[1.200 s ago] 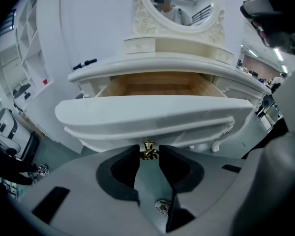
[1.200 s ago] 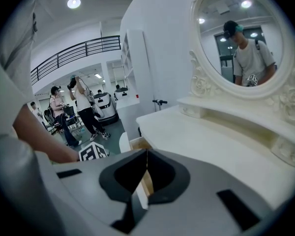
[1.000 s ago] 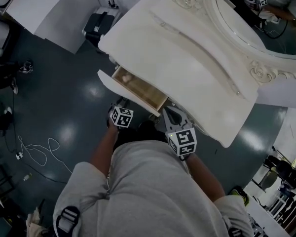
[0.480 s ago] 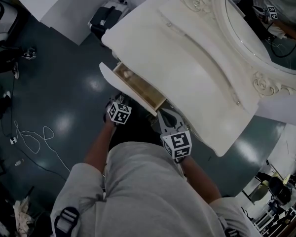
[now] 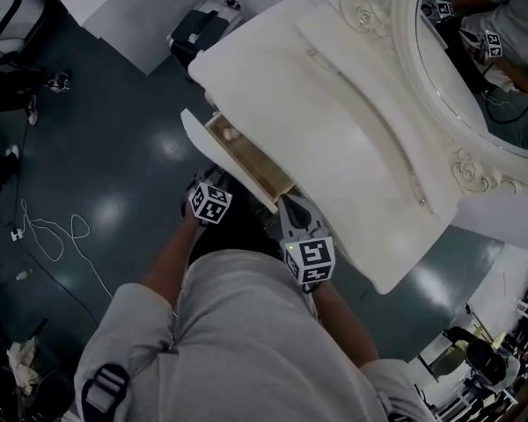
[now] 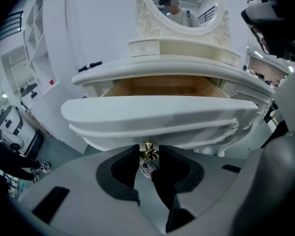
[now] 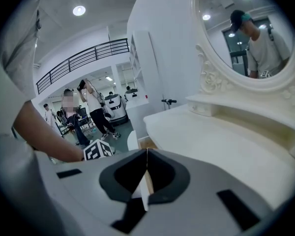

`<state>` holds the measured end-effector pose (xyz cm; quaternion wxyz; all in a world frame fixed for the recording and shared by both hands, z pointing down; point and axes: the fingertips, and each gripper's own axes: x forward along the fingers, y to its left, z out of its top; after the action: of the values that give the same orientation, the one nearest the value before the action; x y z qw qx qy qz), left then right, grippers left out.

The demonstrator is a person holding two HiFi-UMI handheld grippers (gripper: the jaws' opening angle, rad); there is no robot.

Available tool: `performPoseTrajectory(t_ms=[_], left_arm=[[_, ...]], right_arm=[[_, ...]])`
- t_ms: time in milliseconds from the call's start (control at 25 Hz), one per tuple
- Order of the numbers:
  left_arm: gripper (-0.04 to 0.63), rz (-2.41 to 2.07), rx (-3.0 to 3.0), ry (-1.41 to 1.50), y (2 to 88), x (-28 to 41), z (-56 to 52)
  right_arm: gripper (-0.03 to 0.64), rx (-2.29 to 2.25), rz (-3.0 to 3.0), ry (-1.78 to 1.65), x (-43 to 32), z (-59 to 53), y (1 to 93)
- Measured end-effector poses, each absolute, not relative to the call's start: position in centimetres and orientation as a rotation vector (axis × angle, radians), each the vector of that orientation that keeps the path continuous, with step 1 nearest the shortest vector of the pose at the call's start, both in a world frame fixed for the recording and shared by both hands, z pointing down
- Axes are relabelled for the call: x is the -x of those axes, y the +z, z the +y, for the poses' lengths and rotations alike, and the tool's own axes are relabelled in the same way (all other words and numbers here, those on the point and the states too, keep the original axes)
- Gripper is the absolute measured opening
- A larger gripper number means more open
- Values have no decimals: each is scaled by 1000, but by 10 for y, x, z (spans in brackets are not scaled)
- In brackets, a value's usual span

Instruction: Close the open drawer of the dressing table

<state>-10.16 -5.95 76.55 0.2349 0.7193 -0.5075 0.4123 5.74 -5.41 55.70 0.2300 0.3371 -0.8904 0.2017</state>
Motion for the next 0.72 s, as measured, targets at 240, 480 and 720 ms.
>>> performPoseTrajectory(t_ms=[240, 480, 720], left_arm=[[127, -1397, -1940, 1139, 765, 102, -60], [128, -1364, -1953, 1169, 766, 100, -64], [128, -1359, -1946, 1172, 766, 98, -65]], right_arm=[[17, -968, -2453, 588, -59, -57, 556], [17, -993, -2452, 582, -64, -61, 555], [15, -1023, -2454, 586, -69, -69, 551]])
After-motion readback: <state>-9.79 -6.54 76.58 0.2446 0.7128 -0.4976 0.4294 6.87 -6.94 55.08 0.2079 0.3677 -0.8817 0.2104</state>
